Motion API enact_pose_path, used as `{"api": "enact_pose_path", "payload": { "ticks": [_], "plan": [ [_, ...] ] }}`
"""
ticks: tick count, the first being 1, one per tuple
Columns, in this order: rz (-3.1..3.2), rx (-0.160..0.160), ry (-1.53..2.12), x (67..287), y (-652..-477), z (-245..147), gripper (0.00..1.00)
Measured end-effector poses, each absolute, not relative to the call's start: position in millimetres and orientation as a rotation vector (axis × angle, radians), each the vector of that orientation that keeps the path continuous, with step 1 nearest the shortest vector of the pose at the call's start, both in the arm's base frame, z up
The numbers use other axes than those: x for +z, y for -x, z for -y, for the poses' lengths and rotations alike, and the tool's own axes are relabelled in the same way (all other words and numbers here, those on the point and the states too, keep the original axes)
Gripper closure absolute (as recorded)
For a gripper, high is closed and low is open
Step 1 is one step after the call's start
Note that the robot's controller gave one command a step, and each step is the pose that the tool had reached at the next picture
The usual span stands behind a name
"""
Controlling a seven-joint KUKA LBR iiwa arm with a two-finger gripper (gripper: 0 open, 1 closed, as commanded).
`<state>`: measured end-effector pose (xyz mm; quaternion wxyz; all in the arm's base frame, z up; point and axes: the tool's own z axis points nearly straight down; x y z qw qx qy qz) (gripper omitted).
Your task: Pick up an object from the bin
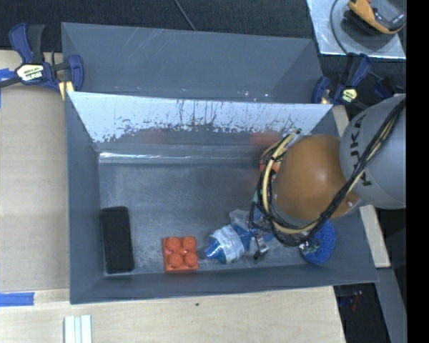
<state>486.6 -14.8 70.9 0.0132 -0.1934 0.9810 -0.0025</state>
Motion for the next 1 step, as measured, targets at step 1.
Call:
{"api": "enact_pose_path", "payload": {
  "ticks": [1],
  "plan": [
    [-3.057,-0.008,0.603,70.9,-486.5,14.8,1.00]
  ]
}}
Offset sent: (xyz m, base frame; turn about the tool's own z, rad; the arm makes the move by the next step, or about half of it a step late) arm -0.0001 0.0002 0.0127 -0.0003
